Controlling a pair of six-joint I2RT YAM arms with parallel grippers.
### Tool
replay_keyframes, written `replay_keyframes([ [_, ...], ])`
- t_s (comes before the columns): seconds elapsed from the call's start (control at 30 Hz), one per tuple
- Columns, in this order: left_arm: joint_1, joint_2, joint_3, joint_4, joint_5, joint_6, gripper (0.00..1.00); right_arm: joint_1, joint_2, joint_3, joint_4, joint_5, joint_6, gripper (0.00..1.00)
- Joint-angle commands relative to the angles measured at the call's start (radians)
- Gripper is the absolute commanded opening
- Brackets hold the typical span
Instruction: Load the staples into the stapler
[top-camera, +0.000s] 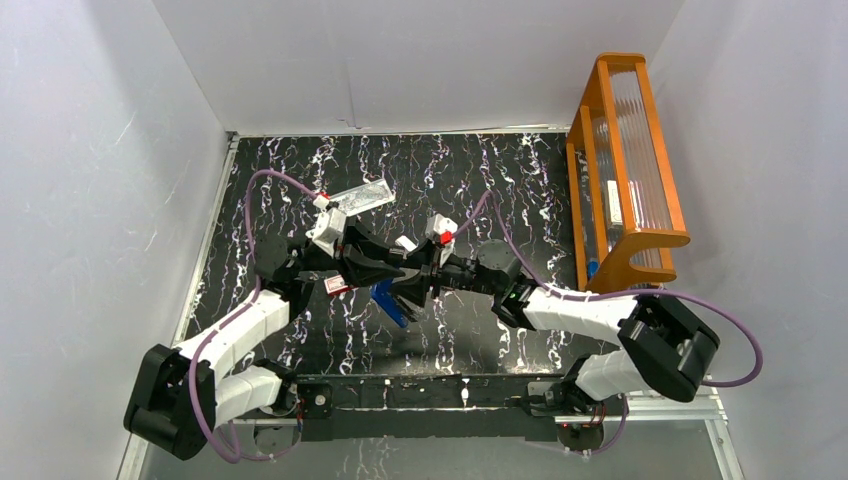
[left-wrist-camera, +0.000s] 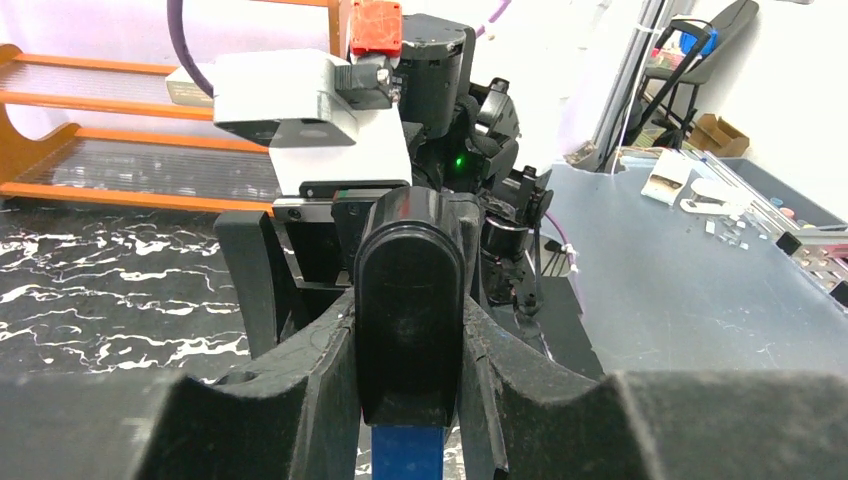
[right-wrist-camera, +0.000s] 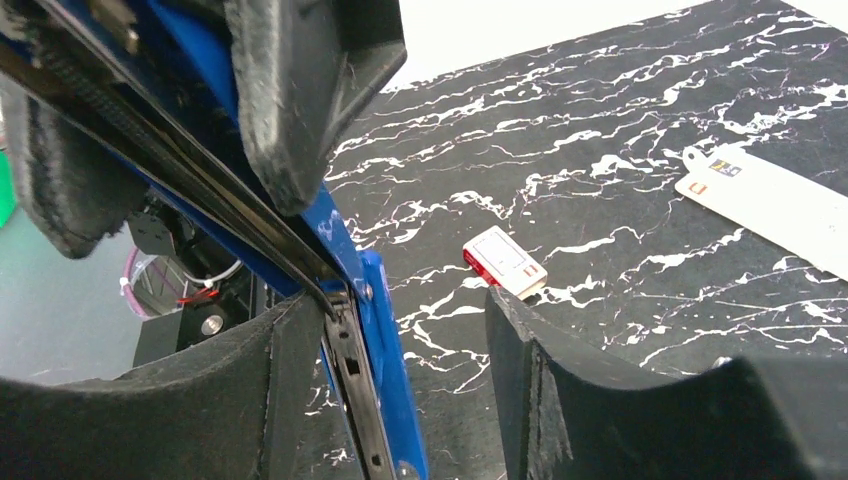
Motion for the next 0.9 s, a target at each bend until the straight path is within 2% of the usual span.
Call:
replay_keyframes([
  [0.0, -0.008, -0.027, 0.004, 0.081, -0.042, -0.012, 0.0, 0.009, -0.004, 0.035, 0.133, -0.015, -0.021, 0.67],
  [0.17, -0.008, -0.022, 0.002, 0.083, -0.037, 0.0, 0.0, 0.01, -0.037, -0.008, 0.182, -0.058, -0.034, 0.76],
  [0.3, -0.008, -0.018, 0.004, 0.083, -0.03, 0.01, 0.0, 0.01, -0.065, 0.001, 0.117, 0.003, -0.048, 0.73],
  [0.43, -0.008, -0.013, 0.006, 0.083, -0.028, 0.015, 0.0, 0.01, -0.152, -0.083, 0.088, 0.072, -0.058, 0.7],
  [0.6, -0.008, -0.001, 0.013, 0.082, -0.02, 0.014, 0.0, 0.009, -0.261, -0.119, -0.003, 0.003, -0.07, 0.76],
  [0.7, -0.008, 0.004, 0.021, 0.083, -0.018, 0.013, 0.0, 0.01, -0.233, -0.085, -0.013, -0.052, -0.071, 0.8],
  [0.87, -0.008, 0.006, 0.03, 0.086, -0.018, -0.002, 0.0, 0.011, -0.118, -0.019, 0.087, -0.066, -0.047, 0.83],
])
